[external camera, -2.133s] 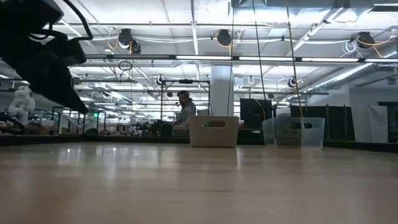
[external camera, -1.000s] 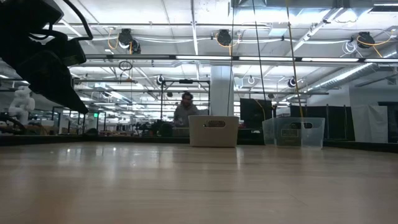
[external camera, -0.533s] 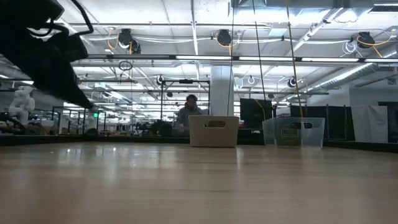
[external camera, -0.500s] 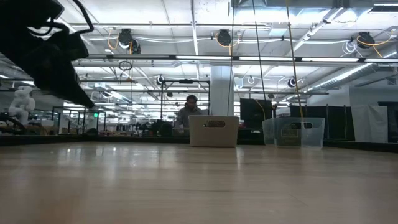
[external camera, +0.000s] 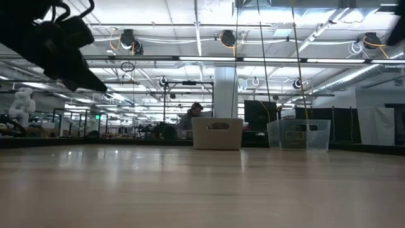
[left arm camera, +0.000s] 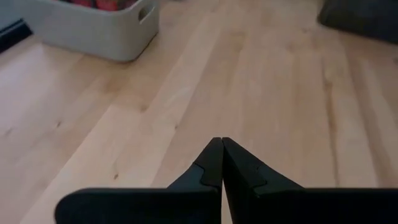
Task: Sort spices by type
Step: Return to Home Position
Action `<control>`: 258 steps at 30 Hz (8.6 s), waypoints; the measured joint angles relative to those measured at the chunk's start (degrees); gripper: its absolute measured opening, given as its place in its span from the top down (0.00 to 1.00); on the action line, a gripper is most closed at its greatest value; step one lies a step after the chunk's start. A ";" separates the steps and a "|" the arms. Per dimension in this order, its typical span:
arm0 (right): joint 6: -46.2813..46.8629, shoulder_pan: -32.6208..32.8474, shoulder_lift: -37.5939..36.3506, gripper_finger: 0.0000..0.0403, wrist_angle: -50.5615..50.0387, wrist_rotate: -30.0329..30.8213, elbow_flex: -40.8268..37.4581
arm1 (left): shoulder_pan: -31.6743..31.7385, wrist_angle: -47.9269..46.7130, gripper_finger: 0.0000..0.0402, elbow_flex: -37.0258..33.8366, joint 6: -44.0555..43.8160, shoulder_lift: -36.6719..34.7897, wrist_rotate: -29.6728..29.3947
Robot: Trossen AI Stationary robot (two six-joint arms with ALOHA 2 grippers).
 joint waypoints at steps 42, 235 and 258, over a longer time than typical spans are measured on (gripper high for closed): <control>-92.03 -43.78 0.07 0.94 58.94 -30.22 0.01 | -7.46 23.08 0.98 0.00 16.25 0.02 -0.97; -82.70 -55.82 -70.27 1.00 72.99 -26.37 -69.65 | 6.09 35.71 0.98 -14.88 14.87 -12.37 -2.05; -82.70 -55.80 -70.27 1.00 72.99 -26.37 -69.65 | 6.09 35.70 0.98 -14.88 14.87 -12.37 -2.05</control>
